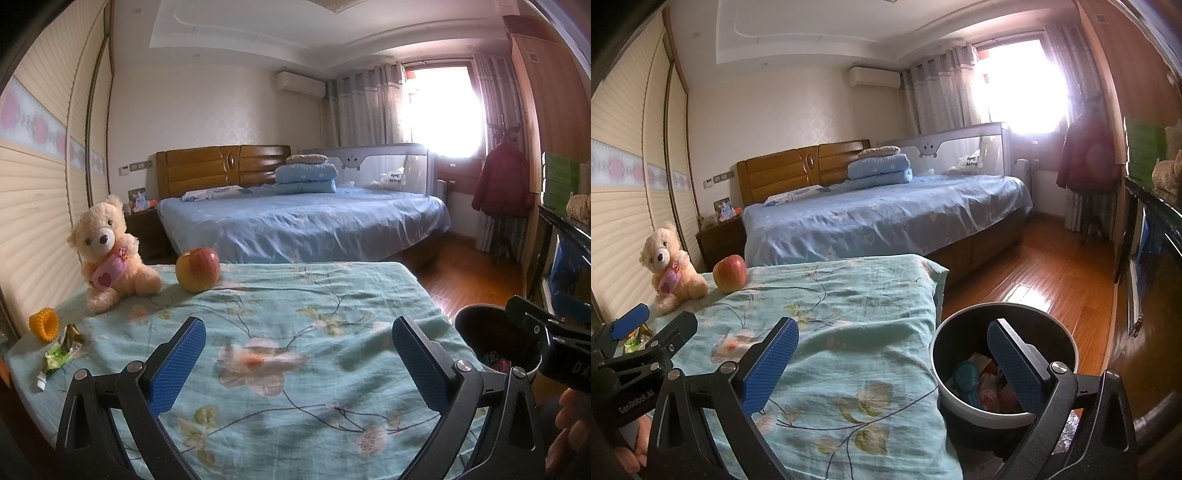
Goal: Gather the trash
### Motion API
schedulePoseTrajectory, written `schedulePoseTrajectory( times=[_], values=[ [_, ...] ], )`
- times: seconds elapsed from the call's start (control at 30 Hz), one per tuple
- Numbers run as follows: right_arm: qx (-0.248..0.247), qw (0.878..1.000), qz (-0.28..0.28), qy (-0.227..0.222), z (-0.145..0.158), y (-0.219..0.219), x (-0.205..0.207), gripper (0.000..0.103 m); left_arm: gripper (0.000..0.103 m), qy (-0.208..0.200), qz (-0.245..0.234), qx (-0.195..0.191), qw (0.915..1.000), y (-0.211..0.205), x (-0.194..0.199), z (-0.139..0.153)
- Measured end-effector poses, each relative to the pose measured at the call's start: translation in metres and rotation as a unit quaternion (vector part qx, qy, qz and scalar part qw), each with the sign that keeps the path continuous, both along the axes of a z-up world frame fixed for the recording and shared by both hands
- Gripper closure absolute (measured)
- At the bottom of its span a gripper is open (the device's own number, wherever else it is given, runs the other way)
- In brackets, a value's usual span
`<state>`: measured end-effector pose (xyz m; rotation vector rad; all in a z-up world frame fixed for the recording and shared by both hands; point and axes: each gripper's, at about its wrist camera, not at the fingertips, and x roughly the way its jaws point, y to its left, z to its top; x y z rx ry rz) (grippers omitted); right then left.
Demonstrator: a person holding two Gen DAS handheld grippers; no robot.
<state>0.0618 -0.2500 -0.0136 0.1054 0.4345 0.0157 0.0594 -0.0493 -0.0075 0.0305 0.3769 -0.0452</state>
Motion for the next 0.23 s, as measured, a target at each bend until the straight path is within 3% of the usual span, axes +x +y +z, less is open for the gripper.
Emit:
schedulePoseTrajectory(
  times=[0.23],
  values=[
    [0.004, 1.000, 0.008, 0.017, -0.0055, 0.0082, 0.0081, 0.000, 0.001, 0.012, 0.003, -0.006, 0.9999, 0.0062, 0.0069, -0.0050]
  ],
)
